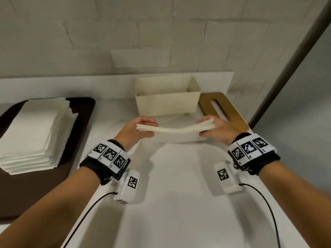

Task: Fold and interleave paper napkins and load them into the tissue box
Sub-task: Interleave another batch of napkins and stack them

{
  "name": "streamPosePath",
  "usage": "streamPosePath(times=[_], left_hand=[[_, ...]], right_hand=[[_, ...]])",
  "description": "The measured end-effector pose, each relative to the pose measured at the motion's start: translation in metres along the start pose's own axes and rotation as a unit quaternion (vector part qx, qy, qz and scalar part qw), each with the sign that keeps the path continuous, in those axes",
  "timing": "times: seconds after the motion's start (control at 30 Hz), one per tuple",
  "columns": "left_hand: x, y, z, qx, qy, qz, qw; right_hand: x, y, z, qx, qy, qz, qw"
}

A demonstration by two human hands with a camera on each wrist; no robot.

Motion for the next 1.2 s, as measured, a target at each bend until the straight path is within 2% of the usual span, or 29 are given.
streamPosePath(times=[0.07, 0.23, 0.33, 0.4, 0.5, 0.67, 0.73, 0.87, 0.97, 1.1, 1.2], left_hand=[[0.0, 0.008, 0.0, -0.009, 0.002, -0.012, 1.0], [-0.001, 0.017, 0.006, -0.036, -0.011, -0.011, 0.999], [-0.009, 0.016, 0.007, -0.058, -0.065, 0.004, 0.996], [-0.011, 0.011, 0.01, -0.04, -0.077, -0.015, 0.996], [-0.013, 0.007, 0.013, -0.039, -0.073, -0.008, 0.997], [-0.013, 0.02, 0.018, -0.101, -0.036, 0.036, 0.994], [-0.011, 0.023, 0.019, -0.111, -0.027, 0.042, 0.993], [-0.019, 0.012, 0.02, -0.077, -0.087, 0.047, 0.992], [-0.02, 0.011, 0.018, -0.055, -0.072, 0.005, 0.996], [-0.013, 0.019, 0.015, -0.06, -0.031, -0.01, 0.998], [-0.01, 0.016, 0.012, -0.047, -0.025, -0.056, 0.997]], right_hand=[[0.002, -0.004, 0.0, -0.003, -0.003, 0.002, 1.0], [0.003, -0.008, 0.001, 0.013, -0.001, 0.091, 0.996], [-0.001, -0.005, 0.003, 0.018, -0.026, 0.088, 0.996], [-0.005, -0.002, 0.005, 0.01, -0.04, 0.095, 0.995], [-0.005, -0.007, 0.009, 0.012, -0.029, 0.109, 0.993], [0.012, -0.02, 0.015, 0.065, 0.051, 0.106, 0.991], [0.009, -0.019, 0.019, 0.07, 0.044, 0.078, 0.994], [-0.006, -0.006, 0.021, 0.055, -0.015, 0.033, 0.998], [-0.009, -0.006, 0.02, 0.048, -0.019, 0.027, 0.998], [-0.002, -0.014, 0.019, 0.057, 0.013, 0.012, 0.998], [0.007, -0.013, 0.02, 0.057, 0.069, 0.102, 0.991]])
Point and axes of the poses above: each hand's wrist, its own z-axis towards the middle knuckle, its own x-axis out of the palm, y = z × x, the point moved 8 cm from there along z, towards the middle knuckle, and after that the axes turned 11 degrees about y, right-handed, at the moved point
